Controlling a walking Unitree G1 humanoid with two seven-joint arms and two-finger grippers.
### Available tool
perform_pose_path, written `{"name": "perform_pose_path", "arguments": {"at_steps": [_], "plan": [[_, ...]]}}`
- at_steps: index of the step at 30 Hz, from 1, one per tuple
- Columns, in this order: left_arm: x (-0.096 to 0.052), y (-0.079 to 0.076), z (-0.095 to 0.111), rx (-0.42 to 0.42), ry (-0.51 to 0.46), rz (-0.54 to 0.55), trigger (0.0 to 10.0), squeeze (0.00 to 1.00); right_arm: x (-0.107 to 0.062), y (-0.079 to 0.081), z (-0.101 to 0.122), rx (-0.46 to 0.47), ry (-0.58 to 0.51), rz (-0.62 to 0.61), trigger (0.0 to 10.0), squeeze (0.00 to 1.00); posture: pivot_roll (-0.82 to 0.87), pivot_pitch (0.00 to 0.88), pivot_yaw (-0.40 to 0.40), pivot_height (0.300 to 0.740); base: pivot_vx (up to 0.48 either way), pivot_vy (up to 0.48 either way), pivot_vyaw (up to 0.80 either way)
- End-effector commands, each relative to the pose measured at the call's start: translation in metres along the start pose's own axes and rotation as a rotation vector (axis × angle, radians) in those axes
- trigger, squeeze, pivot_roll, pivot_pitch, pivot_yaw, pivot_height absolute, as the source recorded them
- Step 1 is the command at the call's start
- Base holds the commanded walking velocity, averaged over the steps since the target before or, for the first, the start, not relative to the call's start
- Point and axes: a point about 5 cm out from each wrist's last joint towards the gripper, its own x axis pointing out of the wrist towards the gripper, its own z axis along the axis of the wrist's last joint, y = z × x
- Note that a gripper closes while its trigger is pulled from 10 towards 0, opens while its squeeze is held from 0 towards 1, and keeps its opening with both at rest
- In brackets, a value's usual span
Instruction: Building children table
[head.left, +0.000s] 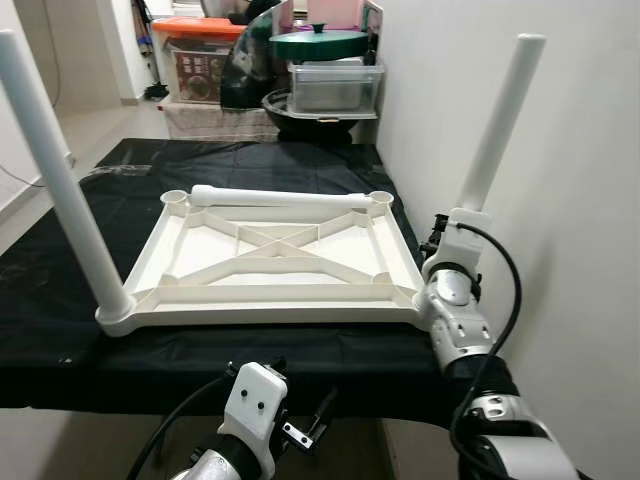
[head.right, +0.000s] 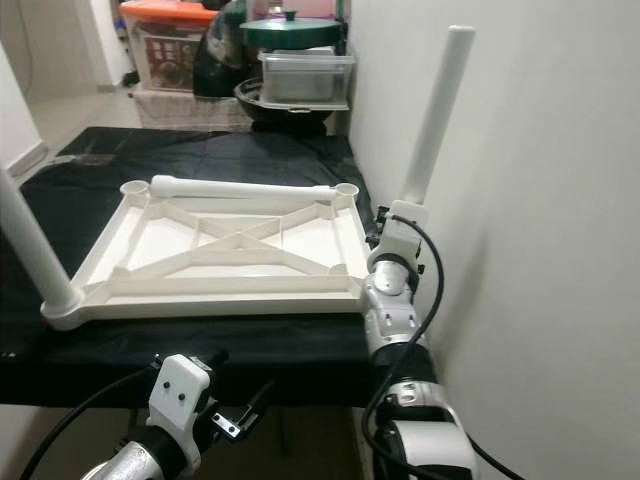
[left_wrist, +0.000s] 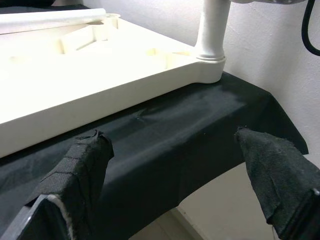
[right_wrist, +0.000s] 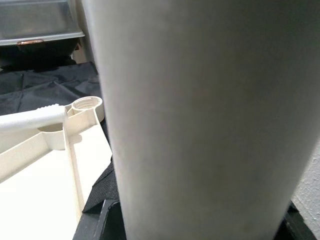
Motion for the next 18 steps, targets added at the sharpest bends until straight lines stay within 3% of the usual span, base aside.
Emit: {"name": "perform_pose_path", "arguments": {"at_steps": [1,5,8,9,18], "plan": [[0.000,0.000,-0.003,-0.006,0.012,0.003,10.0,0.00,-0.007,0.014,-0.022,0.002,0.092,0.067,10.0,0.00,0.12,0.006,-0.066,0.740,0.000,0.000,0.00],[0.000,0.000,-0.003,-0.007,0.012,0.004,10.0,0.00,-0.012,0.021,-0.022,-0.066,0.031,0.135,10.0,0.00,0.12,0.006,-0.066,0.740,0.000,0.000,0.00],[0.000,0.000,-0.003,-0.009,0.011,0.005,10.0,0.00,-0.015,0.012,-0.030,-0.082,0.051,0.090,10.0,0.00,0.11,0.010,-0.063,0.740,0.000,0.000,0.00],[0.000,0.001,-0.003,-0.010,0.011,0.005,10.0,0.00,-0.017,0.009,-0.032,-0.085,0.048,0.082,10.0,1.00,0.11,0.009,-0.063,0.740,0.000,0.000,0.00],[0.001,0.002,-0.004,-0.009,0.012,0.003,10.0,0.00,-0.021,0.001,-0.029,-0.069,0.014,0.107,10.0,1.00,0.11,0.010,-0.061,0.740,0.000,0.000,0.00]]}}
